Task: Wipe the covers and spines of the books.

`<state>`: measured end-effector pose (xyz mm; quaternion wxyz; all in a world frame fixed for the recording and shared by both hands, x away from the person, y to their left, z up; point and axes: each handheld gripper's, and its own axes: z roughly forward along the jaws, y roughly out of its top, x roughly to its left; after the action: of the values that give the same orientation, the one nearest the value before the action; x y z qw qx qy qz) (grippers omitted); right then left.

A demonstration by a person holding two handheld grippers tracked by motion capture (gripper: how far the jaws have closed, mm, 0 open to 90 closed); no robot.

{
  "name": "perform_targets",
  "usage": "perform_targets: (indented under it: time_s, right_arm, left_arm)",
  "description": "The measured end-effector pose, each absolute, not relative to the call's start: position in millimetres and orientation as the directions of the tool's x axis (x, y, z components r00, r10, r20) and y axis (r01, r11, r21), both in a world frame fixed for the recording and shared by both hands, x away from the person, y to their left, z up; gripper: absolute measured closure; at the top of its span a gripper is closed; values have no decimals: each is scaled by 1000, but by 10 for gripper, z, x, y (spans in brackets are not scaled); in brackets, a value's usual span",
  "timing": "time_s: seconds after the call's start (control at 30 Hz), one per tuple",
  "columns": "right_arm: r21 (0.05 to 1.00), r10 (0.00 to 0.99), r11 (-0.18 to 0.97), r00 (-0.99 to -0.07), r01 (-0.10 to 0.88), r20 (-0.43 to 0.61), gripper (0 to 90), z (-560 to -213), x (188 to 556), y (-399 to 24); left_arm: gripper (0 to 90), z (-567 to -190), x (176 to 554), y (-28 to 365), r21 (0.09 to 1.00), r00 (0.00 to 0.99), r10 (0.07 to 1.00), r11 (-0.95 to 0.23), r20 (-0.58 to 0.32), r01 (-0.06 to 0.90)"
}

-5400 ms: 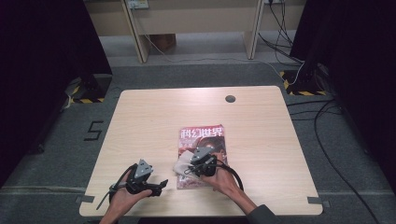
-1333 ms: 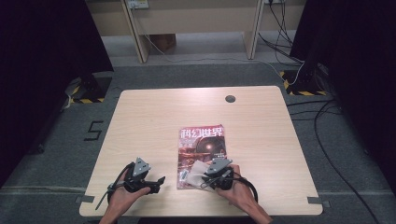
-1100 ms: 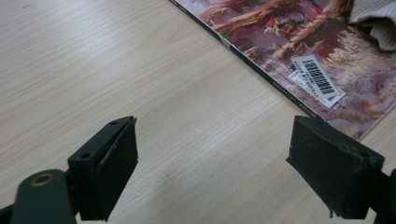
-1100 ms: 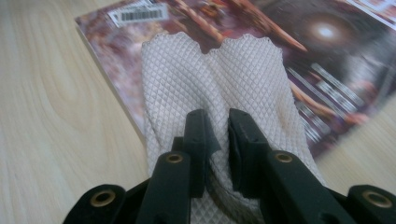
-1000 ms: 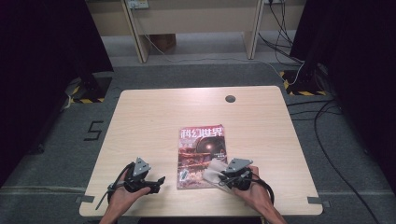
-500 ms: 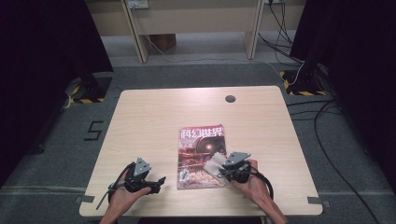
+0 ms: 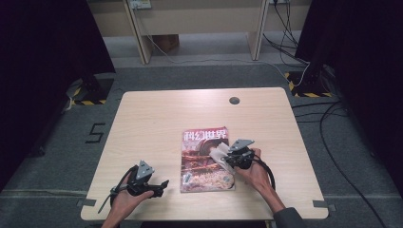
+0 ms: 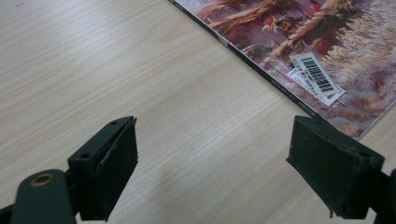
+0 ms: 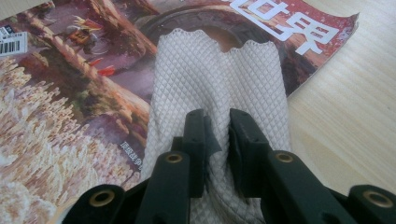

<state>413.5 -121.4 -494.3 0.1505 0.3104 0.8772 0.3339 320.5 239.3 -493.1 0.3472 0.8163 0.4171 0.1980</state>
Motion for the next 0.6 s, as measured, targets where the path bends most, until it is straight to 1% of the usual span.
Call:
perform_targets:
  time_s: [0.17, 0.47, 0.6]
  right_arm:
    - [669, 609, 611, -791, 423, -56, 770, -4930, 4019, -1180]
    - [664, 535, 644, -844, 381, -35, 770, -4932, 3663, -1172]
    - [660, 516, 653, -856, 373, -26, 770, -4926, 3608, -1174]
  left_arm:
    - [149, -4933, 3203, 2388, 734, 575, 818, -410, 34, 541]
    - [149, -4926, 3198, 2382, 736, 576, 817, -412, 37, 537]
    - [149, -4930, 3202, 2380, 736, 575, 817, -410, 34, 538]
